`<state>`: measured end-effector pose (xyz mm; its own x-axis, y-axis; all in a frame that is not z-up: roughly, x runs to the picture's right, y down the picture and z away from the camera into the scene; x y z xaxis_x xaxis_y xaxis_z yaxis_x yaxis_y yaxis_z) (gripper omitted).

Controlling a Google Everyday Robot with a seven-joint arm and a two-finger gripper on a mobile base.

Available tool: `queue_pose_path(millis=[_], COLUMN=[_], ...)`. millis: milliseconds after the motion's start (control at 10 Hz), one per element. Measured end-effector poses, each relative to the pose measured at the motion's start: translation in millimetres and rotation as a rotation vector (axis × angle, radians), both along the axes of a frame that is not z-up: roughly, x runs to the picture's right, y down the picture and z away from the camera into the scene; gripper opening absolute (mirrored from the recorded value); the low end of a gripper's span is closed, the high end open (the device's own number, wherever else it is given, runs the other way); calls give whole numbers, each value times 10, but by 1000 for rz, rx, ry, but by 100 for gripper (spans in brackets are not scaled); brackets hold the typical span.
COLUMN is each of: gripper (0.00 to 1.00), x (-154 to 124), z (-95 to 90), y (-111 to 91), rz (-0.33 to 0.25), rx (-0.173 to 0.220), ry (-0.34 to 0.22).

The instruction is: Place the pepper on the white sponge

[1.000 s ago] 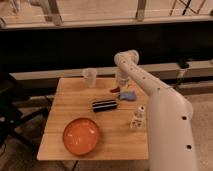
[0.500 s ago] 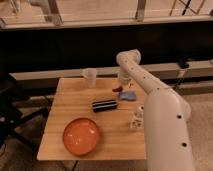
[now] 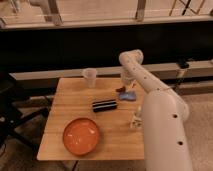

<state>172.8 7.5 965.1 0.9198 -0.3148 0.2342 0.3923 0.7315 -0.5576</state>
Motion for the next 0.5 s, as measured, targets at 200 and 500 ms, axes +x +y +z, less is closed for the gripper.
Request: queue_pose_path(millis=[200, 500], gripper=[0, 0], x=[45, 132], z=[-12, -21], y=[40, 123], rz=[-4, -5], rx=[-6, -19], ry=[1, 1])
